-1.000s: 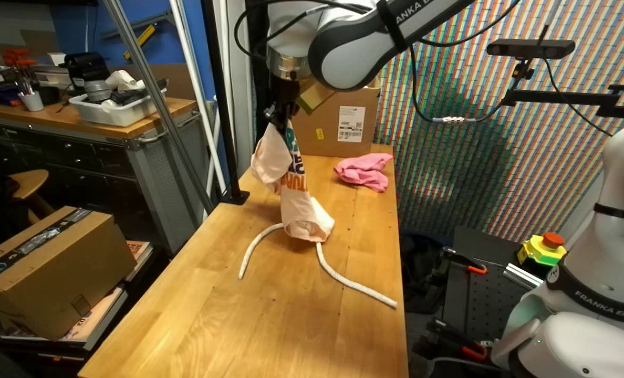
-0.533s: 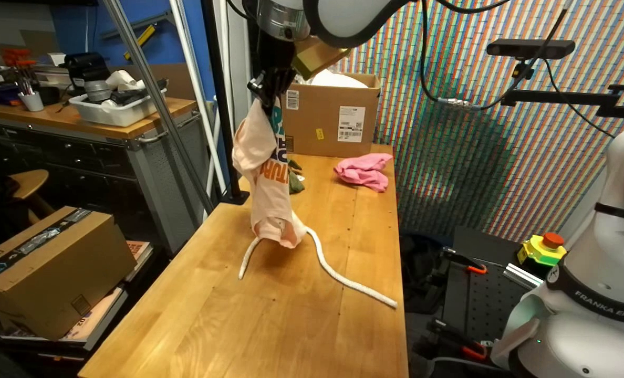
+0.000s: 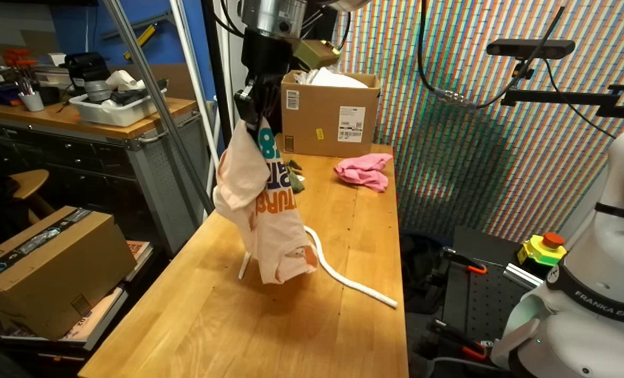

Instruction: Spread the pile on the table

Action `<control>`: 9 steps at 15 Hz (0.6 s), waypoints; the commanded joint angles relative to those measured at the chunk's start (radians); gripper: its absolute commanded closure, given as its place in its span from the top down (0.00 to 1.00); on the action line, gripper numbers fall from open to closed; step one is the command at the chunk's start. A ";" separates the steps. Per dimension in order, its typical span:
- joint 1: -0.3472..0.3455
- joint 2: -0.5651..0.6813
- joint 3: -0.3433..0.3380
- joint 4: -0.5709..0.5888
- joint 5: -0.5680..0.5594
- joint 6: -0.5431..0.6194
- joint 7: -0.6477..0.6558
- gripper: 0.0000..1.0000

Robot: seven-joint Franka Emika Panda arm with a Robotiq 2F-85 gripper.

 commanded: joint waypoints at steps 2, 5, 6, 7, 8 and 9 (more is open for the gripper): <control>-0.039 0.060 0.040 0.071 0.193 -0.149 -0.207 0.01; -0.057 0.098 0.054 0.079 0.282 -0.230 -0.322 0.01; -0.063 0.108 0.058 0.081 0.307 -0.254 -0.358 0.01; -0.068 0.117 0.064 0.083 0.325 -0.277 -0.393 0.01; -0.073 0.121 0.071 0.082 0.343 -0.301 -0.430 0.01; -0.076 0.124 0.078 0.083 0.359 -0.325 -0.465 0.01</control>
